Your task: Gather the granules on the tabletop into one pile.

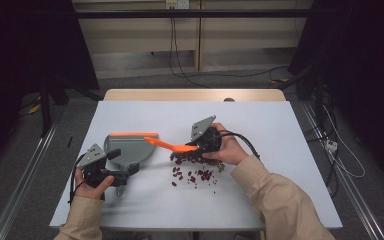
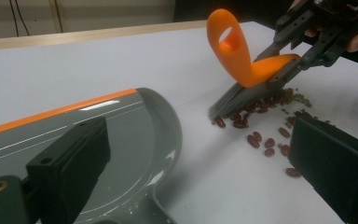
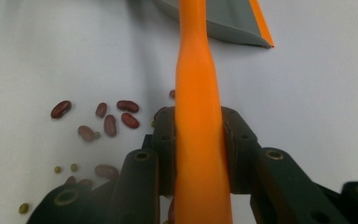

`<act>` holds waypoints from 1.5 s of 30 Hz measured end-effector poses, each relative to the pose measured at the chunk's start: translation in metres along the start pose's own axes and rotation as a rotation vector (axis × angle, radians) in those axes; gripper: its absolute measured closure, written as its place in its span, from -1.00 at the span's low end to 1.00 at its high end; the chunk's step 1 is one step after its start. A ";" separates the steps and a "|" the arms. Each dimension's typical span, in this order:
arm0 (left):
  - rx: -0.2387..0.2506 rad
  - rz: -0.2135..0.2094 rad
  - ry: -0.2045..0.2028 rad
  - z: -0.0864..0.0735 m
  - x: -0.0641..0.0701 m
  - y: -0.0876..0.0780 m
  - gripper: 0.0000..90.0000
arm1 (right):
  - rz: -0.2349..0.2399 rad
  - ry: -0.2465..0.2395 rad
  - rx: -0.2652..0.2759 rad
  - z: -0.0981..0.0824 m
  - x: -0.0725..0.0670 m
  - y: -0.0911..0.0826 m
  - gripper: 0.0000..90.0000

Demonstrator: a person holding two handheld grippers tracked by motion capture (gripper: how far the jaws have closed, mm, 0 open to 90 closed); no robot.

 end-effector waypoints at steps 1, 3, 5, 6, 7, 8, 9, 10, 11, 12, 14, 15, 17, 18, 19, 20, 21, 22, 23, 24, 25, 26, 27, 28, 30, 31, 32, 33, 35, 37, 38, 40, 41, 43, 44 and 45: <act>0.000 0.000 0.002 0.000 0.000 0.000 -0.88 | 0.007 0.001 0.001 0.000 -0.002 0.000 0.58; 0.000 0.000 0.000 0.000 0.000 0.000 -0.88 | 0.012 -0.006 0.003 0.000 -0.005 -0.002 0.58; 0.002 -0.001 0.000 0.000 0.000 0.000 -0.88 | 0.014 -0.012 0.004 0.001 -0.008 -0.003 0.58; 0.003 -0.001 -0.001 0.001 0.000 0.000 -0.88 | 0.007 -0.017 0.008 0.003 -0.008 -0.005 0.58; 0.000 -0.001 0.003 0.001 0.000 0.000 -0.88 | 0.003 -0.018 0.020 0.005 -0.007 -0.007 0.58; 0.000 -0.001 0.002 0.001 0.000 0.000 -0.88 | -0.002 -0.014 0.045 0.007 -0.006 -0.009 0.58; -0.001 -0.001 0.001 0.001 0.000 0.000 -0.88 | -0.011 -0.011 0.063 0.009 -0.004 -0.011 0.58; -0.002 -0.002 0.002 0.000 0.000 0.000 -0.88 | -0.012 -0.010 0.064 0.010 -0.001 -0.011 0.58; -0.001 -0.002 0.003 0.000 0.001 0.000 -0.88 | -0.026 -0.010 0.060 0.011 0.002 -0.011 0.58; -0.001 -0.003 0.002 0.000 0.001 0.000 -0.88 | -0.037 -0.011 0.057 0.011 0.005 -0.011 0.58; -0.003 -0.002 -0.001 0.000 0.000 0.001 -0.88 | -0.047 -0.007 0.061 0.012 0.013 -0.007 0.58; -0.005 -0.002 0.000 0.000 0.000 0.001 -0.88 | -0.056 -0.006 0.058 0.013 0.016 -0.005 0.58; -0.004 -0.006 0.000 0.000 0.000 0.002 -0.88 | -0.076 -0.020 0.058 0.016 0.022 0.000 0.58; -0.005 -0.006 0.000 0.000 0.000 0.002 -0.88 | -0.080 -0.027 0.059 0.018 0.025 0.004 0.58; -0.005 -0.007 0.000 0.000 0.000 0.002 -0.88 | -0.081 -0.029 0.064 0.019 0.027 0.008 0.58; -0.006 -0.008 -0.001 0.000 0.000 0.002 -0.88 | -0.077 -0.030 0.064 0.019 0.028 0.012 0.58; -0.005 -0.008 -0.002 0.000 -0.001 0.001 -0.88 | -0.056 -0.028 0.058 0.019 0.027 0.017 0.58; -0.006 -0.006 -0.002 0.000 -0.001 0.001 -0.88 | -0.041 -0.029 0.051 0.018 0.024 0.021 0.58; -0.005 -0.008 -0.003 0.000 -0.002 0.001 -0.88 | -0.017 -0.032 0.064 0.019 0.021 0.023 0.58; -0.003 -0.007 -0.004 0.000 -0.002 0.001 -0.88 | -0.012 -0.055 0.052 0.020 0.017 0.024 0.58; -0.005 -0.005 -0.007 -0.001 -0.003 0.001 -0.88 | -0.014 -0.066 0.036 0.020 0.014 0.023 0.58; -0.006 -0.005 -0.008 -0.001 -0.003 0.000 -0.88 | -0.004 -0.073 0.029 0.021 0.011 0.023 0.58; -0.004 -0.006 -0.008 0.000 -0.003 0.000 -0.88 | 0.017 -0.080 0.033 0.021 0.007 0.023 0.58; -0.004 -0.006 -0.008 0.000 -0.002 0.000 -0.88 | 0.034 -0.079 0.030 0.021 0.002 0.022 0.58; -0.002 -0.007 -0.005 0.000 -0.002 0.000 -0.88 | 0.039 -0.100 0.018 0.019 -0.005 0.021 0.58; -0.002 -0.006 -0.005 0.000 -0.002 0.000 -0.88 | 0.045 -0.101 0.014 0.018 -0.009 0.020 0.58; -0.002 -0.004 -0.008 0.000 -0.002 -0.001 -0.88 | 0.050 -0.100 0.020 0.017 -0.012 0.019 0.58; -0.003 -0.004 -0.008 0.000 -0.002 -0.001 -0.88 | 0.053 -0.100 0.022 0.016 -0.015 0.017 0.58; -0.003 -0.004 -0.008 0.000 -0.002 -0.001 -0.88 | 0.055 -0.100 0.038 0.015 -0.019 0.014 0.58; -0.004 -0.006 -0.006 0.000 -0.002 -0.001 -0.88 | 0.047 -0.092 0.046 0.013 -0.020 0.012 0.58; -0.005 -0.004 -0.003 0.000 -0.002 -0.001 -0.88 | 0.028 -0.084 0.051 0.013 -0.020 0.009 0.58; -0.005 -0.006 -0.003 0.000 -0.001 -0.001 -0.88 | 0.014 -0.066 0.075 0.012 -0.018 0.002 0.58; -0.004 -0.008 -0.003 0.000 -0.001 0.000 -0.88 | -0.001 -0.054 0.093 0.012 -0.016 -0.003 0.58; -0.008 -0.009 -0.002 -0.001 -0.001 0.000 -0.88 | -0.035 -0.022 0.114 0.009 -0.011 -0.015 0.58; -0.009 -0.009 0.001 -0.001 -0.001 0.000 -0.88 | -0.055 -0.012 0.118 0.006 -0.009 -0.021 0.58; -0.011 -0.009 0.004 -0.001 -0.001 0.001 -0.88 | -0.071 0.005 0.127 0.003 -0.006 -0.027 0.58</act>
Point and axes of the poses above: each handheld gripper's, and its own axes: y roughly forward along the jaws, z roughly out of its top, x roughly to its right, the point moved 5 cm from there along y, roughly forward along the jaws, and after that the axes turned 9 degrees about z, right-handed, at the moved point
